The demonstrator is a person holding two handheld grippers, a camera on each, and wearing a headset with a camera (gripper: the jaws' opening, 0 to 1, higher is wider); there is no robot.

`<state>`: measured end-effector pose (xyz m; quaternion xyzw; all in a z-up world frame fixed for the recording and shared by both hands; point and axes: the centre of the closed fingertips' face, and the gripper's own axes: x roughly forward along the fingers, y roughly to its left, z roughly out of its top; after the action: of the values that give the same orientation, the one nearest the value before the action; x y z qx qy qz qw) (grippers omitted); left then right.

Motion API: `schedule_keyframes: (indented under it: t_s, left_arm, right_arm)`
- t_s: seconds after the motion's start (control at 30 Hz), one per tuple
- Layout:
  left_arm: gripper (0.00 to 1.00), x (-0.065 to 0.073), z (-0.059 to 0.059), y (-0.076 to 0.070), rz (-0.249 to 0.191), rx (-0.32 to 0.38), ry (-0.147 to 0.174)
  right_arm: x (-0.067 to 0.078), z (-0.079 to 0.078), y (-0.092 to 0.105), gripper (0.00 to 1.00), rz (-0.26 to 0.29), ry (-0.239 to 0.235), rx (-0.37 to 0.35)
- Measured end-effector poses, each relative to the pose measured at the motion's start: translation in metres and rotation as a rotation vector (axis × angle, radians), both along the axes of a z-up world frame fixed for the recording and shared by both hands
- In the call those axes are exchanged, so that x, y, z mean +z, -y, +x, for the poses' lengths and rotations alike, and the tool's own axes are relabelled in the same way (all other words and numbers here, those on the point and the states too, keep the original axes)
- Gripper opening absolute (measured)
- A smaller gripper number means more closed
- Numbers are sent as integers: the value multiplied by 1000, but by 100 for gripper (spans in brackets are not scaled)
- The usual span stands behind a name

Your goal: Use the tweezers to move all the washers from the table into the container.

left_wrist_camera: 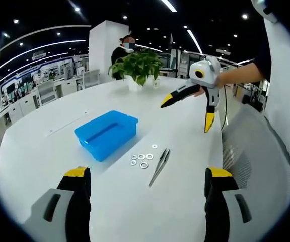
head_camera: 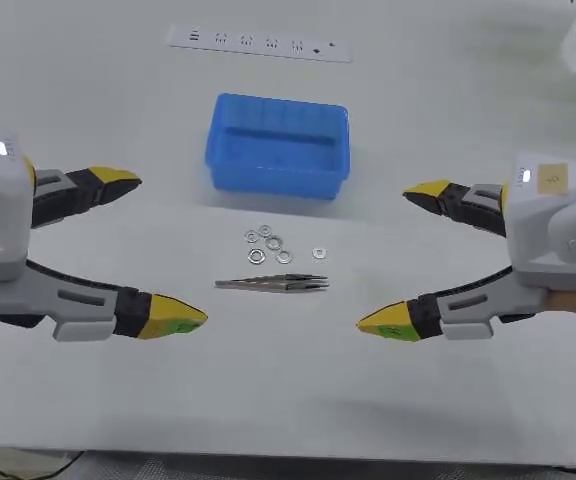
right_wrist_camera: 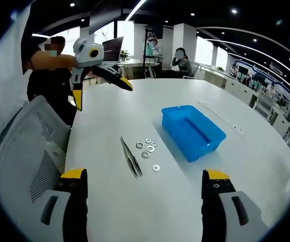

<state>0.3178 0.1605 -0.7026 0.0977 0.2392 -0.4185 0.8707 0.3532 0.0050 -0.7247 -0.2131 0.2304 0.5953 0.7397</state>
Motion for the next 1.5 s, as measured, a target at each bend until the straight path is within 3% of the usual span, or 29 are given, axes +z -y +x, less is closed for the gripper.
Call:
schedule_keyframes:
  t_s: [0.27, 0.47, 0.63, 0.7, 0.73, 0.8, 0.87, 0.9, 1.0, 1.17, 1.3, 1.5]
  left_arm:
    - [99, -5, 0, 2, 9, -16, -12]
    - [98, -16, -2, 3, 47, -34, -23]
    - [96, -24, -3, 7, 66, -55, -29]
    - [96, -33, 0, 7, 104, -50, -21]
    - [97, -40, 7, 2, 172, -34, 11]
    - [97, -53, 8, 2, 231, -44, 4]
    - [96, -60, 8, 8, 226, -63, -13]
    - [95, -65, 8, 13, 215, -64, -36]
    - [92, -69, 11, 19, 191, -63, -49]
    - [80, -80, 13, 29, 188, -106, -75]
    - [67, -84, 12, 37, 179, -153, -99]
    - [58, -93, 8, 45, 204, -213, -121]
  right_arm:
    - [-5, 1, -2, 94, -10, -5, 11]
    - [-14, 1, -4, 94, -23, -6, 22]
    - [-14, 4, -9, 86, -13, 15, 42]
    - [-17, 5, -13, 83, -6, 15, 46]
    - [-19, 5, -15, 81, -11, 19, 52]
    - [-23, 7, -21, 80, -13, 23, 56]
    - [-25, 7, -29, 77, -4, 19, 59]
    - [-27, 7, -35, 75, 1, 12, 66]
    - [-32, 4, -49, 72, 0, 7, 97]
    - [-56, -8, -61, 57, -83, -20, 201]
    - [-65, -10, -66, 43, -110, -59, 205]
    - [-76, -11, -72, 30, -147, -118, 215]
